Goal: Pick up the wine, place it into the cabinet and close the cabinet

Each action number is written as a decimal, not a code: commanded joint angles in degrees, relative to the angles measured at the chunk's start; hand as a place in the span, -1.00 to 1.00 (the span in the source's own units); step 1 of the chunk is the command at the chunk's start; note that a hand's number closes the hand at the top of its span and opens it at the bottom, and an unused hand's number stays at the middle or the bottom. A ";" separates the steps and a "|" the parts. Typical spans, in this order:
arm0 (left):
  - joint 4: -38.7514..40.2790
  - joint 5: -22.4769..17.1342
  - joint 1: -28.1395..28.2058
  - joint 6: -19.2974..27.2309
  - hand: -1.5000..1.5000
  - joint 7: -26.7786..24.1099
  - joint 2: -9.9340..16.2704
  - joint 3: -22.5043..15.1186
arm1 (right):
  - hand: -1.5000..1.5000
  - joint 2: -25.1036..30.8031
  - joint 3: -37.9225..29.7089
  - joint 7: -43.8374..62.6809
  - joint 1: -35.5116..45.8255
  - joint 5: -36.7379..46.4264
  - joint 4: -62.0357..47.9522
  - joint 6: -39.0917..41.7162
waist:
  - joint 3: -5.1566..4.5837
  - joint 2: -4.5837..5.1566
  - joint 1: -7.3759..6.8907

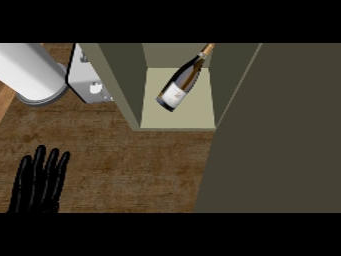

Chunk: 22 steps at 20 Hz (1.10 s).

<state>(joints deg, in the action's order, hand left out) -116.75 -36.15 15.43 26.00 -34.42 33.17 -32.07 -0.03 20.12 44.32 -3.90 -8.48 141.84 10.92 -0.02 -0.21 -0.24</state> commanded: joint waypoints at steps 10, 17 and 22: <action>-2.21 -8.20 8.31 -10.48 -1.00 -0.84 6.05 14.48 | 1.00 0.03 27.71 1.04 1.25 7.43 4.94 -5.59 | -0.08 -0.29 0.12; -2.28 -12.40 10.43 -15.06 -1.00 2.30 10.50 22.71 | 1.00 0.08 36.46 1.02 8.26 13.21 0.90 -18.08 | -0.13 -0.42 -0.34; -0.87 -16.33 9.43 -18.92 -1.00 4.53 12.03 27.14 | 1.00 0.13 38.55 -2.27 13.98 16.41 -5.07 -24.79 | -0.14 -0.35 -0.68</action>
<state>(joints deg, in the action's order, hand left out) -116.92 -50.01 23.97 9.51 -31.68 43.38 -8.18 2.69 47.95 43.76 4.05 4.31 138.87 -9.05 -0.16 -0.55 -0.33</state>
